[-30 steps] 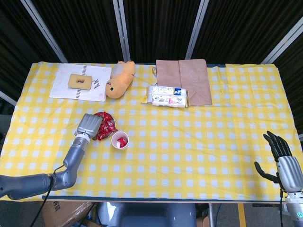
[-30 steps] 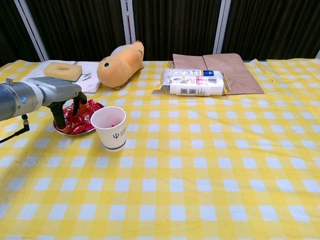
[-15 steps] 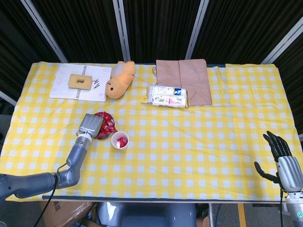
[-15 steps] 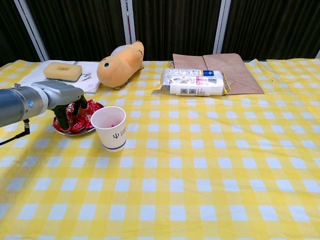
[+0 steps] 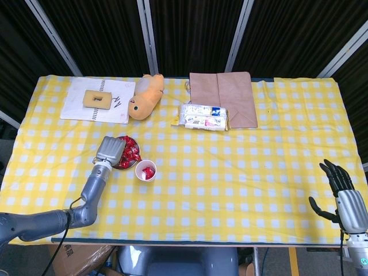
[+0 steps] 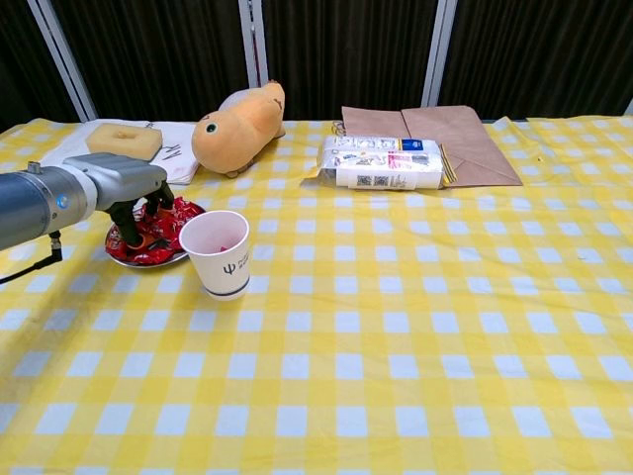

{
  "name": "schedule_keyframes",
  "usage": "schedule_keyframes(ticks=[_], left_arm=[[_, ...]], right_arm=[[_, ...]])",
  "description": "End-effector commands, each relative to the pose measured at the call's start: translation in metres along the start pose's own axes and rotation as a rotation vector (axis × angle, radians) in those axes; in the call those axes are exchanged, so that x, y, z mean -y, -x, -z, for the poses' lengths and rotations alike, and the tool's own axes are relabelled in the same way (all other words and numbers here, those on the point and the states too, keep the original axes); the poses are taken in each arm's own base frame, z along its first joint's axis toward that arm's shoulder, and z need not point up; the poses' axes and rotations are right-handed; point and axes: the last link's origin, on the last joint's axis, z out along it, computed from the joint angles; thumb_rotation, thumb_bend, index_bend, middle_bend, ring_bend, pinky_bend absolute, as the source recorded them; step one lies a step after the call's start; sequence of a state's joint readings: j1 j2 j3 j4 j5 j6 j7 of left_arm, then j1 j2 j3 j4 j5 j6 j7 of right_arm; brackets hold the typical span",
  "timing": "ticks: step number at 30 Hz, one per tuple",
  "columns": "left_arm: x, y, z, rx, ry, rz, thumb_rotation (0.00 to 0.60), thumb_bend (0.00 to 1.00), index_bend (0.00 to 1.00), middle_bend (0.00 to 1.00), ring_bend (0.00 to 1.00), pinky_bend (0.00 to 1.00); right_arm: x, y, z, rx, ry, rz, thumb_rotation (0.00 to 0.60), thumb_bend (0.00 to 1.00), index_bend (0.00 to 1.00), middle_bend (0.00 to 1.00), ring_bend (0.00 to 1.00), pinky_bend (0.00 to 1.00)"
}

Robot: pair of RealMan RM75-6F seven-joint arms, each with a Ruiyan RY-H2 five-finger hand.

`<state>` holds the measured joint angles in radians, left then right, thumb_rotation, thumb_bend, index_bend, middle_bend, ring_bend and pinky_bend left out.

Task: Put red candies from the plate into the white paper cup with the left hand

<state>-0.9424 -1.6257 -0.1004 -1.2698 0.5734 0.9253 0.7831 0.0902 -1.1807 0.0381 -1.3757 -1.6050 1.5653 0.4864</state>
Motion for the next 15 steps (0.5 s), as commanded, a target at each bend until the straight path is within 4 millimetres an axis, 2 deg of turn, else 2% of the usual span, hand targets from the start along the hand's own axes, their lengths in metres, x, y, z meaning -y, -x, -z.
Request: schedule_keyframes(ticks=[1,15], left_arm=[[0.003,-0.006,0.001,-0.017,-0.002,0.012,0.6,0.42,0.51,0.51,0.94,0.89],[0.017,-0.031,0.02,-0.077,0.019,0.017,0.6,0.42,0.51,0.51,0.94,0.89]], right_arm=[[0.0,0.0,0.0,0.0,0.0,0.001,0.6,0.42,0.0,0.0,0.0,0.0],[0.0,0.001,0.0,0.001,-0.003,0.005,0.6,0.42,0.0,0.0,0.0,0.0]])
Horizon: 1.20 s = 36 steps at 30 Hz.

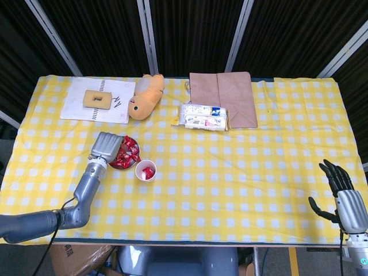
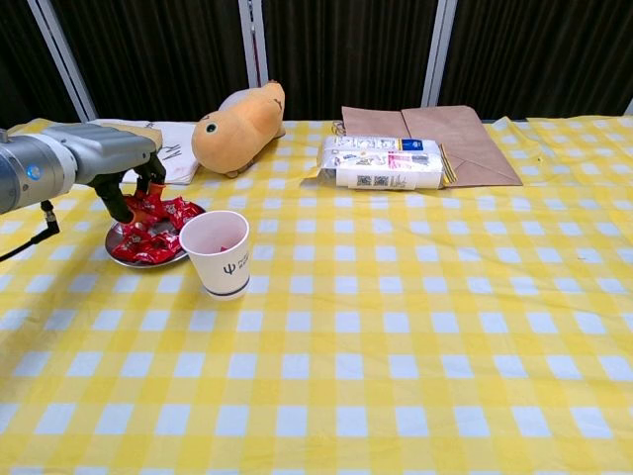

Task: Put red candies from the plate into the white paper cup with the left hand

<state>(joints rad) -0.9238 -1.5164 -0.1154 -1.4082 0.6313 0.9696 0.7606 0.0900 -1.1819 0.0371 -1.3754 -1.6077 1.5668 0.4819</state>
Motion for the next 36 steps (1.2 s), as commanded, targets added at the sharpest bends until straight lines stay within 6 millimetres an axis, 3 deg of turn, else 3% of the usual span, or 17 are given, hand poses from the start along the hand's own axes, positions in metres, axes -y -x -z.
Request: schedule_keyframes(ticks=[1,10,18,36], left_arm=[[0.005,-0.009,0.005,-0.024,0.002,0.004,0.6,0.42,0.51,0.51,0.94,0.89],[0.002,-0.033,0.024,-0.075,0.05,0.017,0.6,0.42,0.51,0.51,0.94,0.89],[-0.025,-0.044,0.043,-0.103,0.161,0.012,0.6,0.42,0.51,0.51,0.94,0.89],[-0.07,-0.036,0.057,-0.077,0.271,0.003,0.6,0.42,0.51,0.51,0.94,0.89]], right_arm=[[0.0,0.0,0.0,0.001,0.0,0.002,0.6,0.42,0.0,0.0,0.0,0.0],[0.0,0.001,0.0,-0.001,0.001,0.008,0.6,0.42,0.0,0.0,0.0,0.0],[0.0,0.0,0.0,-0.002,0.0,0.011,0.6,0.42,0.0,0.0,0.0,0.0],[0.0,-0.001,0.0,-0.004,-0.004,0.003,0.6,0.42,0.0,0.0,0.0,0.0]])
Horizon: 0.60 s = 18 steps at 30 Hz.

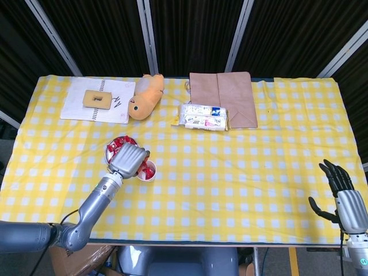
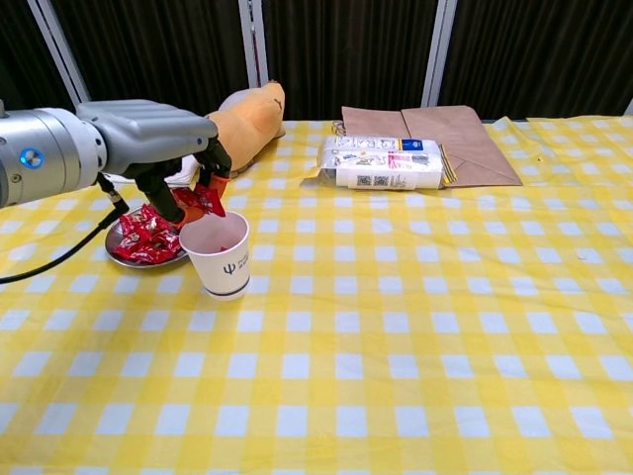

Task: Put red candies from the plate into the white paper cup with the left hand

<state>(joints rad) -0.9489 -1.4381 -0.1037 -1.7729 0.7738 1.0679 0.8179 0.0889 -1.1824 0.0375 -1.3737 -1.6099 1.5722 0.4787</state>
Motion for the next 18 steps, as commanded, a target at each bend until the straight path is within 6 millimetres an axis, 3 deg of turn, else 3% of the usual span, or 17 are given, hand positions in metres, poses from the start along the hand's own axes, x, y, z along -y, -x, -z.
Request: schedule_keyframes(ticks=[1,7,18], left_arm=[[-0.0058,0.0017,-0.0005,0.005,0.011,-0.001,0.6,0.42,0.51,0.51,0.94,0.89],[-0.0143,0.0052,-0.0012,0.017,0.026,-0.001,0.6,0.42,0.5,0.51,0.94,0.89],[-0.0091,0.0032,0.001,0.022,0.016,0.006,0.6,0.4,0.47,0.49,0.94,0.89]], right_arm=[[0.0001,-0.0002,-0.0001,0.0,-0.001,-0.001,0.6,0.42,0.0,0.0,0.0,0.0],[0.0004,-0.0005,0.0,-0.001,-0.005,-0.004,0.6,0.42,0.0,0.0,0.0,0.0],[0.001,-0.0002,0.0,-0.001,-0.008,-0.002,0.6,0.42,0.0,0.0,0.0,0.0]])
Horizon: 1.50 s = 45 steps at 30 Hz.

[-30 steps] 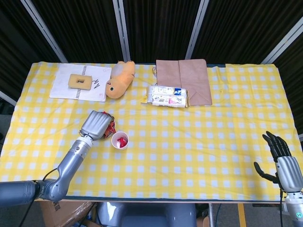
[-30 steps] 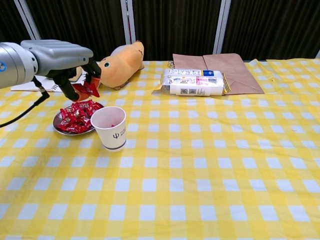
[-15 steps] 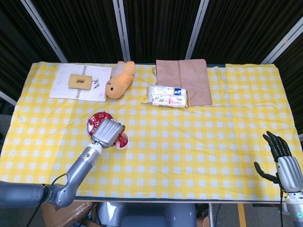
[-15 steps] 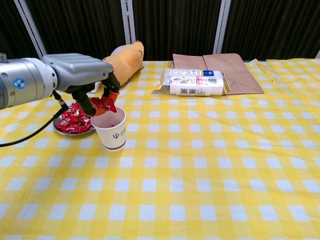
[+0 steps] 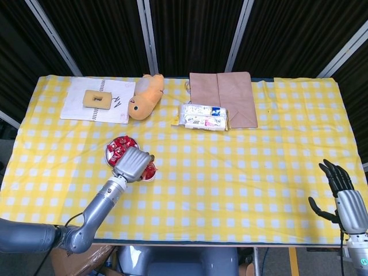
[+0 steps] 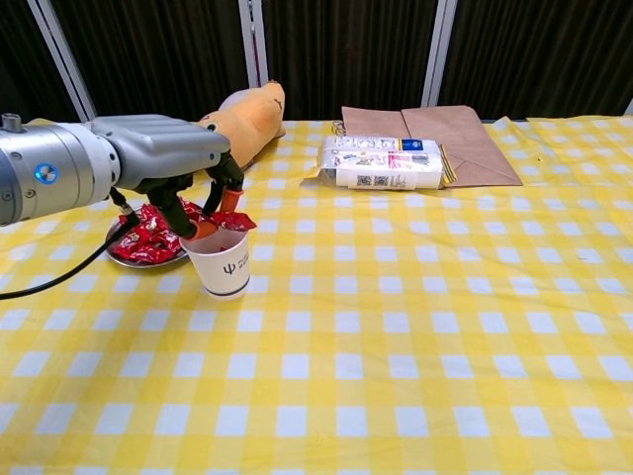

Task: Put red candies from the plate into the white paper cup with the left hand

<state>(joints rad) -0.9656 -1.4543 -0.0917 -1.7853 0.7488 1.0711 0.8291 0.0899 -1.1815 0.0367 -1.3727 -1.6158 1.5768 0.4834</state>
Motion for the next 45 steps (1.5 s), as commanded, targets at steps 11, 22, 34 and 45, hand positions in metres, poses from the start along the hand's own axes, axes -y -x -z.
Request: schedule_keyframes(ticks=[11,22,34,45], left_arm=[[0.001,-0.002,0.001,-0.002,0.005,0.004,0.6,0.4,0.46,0.47,0.94,0.89],[0.0,-0.005,0.0,-0.017,0.0,0.012,0.6,0.4,0.43,0.44,0.94,0.89],[0.035,-0.009,0.005,-0.047,-0.092,0.024,0.6,0.24,0.3,0.33,0.94,0.89],[0.072,0.008,-0.007,0.019,-0.195,0.003,0.6,0.24,0.32,0.33,0.94,0.89]], right_arm=[[0.0,0.0,0.001,-0.002,0.0,0.0,0.6,0.42,0.0,0.0,0.0,0.0],[0.0,0.0,0.001,-0.002,-0.003,-0.001,0.6,0.42,0.0,0.0,0.0,0.0],[0.001,0.0,0.001,-0.001,-0.007,-0.002,0.6,0.42,0.0,0.0,0.0,0.0],[0.001,0.0,0.001,-0.001,-0.003,-0.002,0.6,0.42,0.0,0.0,0.0,0.0]])
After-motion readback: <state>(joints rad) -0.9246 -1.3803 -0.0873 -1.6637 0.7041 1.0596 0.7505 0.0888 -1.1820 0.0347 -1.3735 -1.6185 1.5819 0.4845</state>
